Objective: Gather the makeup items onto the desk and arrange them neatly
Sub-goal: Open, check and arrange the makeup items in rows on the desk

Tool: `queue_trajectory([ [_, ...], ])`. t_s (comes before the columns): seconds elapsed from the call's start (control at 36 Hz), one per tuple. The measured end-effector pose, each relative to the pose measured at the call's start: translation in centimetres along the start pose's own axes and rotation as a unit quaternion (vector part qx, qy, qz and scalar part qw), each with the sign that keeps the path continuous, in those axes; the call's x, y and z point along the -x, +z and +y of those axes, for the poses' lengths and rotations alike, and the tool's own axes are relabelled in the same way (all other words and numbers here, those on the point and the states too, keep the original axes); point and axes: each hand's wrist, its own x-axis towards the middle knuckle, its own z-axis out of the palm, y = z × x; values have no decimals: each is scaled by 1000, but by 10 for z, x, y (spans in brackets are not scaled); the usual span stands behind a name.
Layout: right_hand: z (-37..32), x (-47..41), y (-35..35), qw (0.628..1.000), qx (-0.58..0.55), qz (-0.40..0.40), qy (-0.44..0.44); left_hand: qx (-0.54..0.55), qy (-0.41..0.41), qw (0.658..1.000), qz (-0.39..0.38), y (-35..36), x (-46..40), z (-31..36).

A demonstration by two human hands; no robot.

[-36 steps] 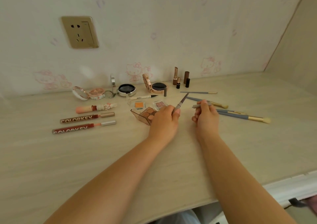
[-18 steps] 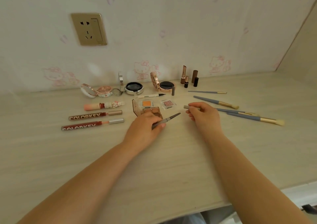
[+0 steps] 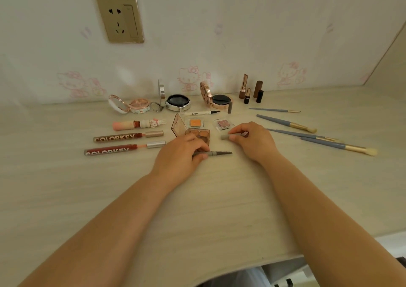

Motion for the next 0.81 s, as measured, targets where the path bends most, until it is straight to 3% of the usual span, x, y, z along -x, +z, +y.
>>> queue_trajectory([
  [0.81, 6, 3, -1, 996, 57, -32, -56, -42, 2, 999, 9, 1, -2, 2],
])
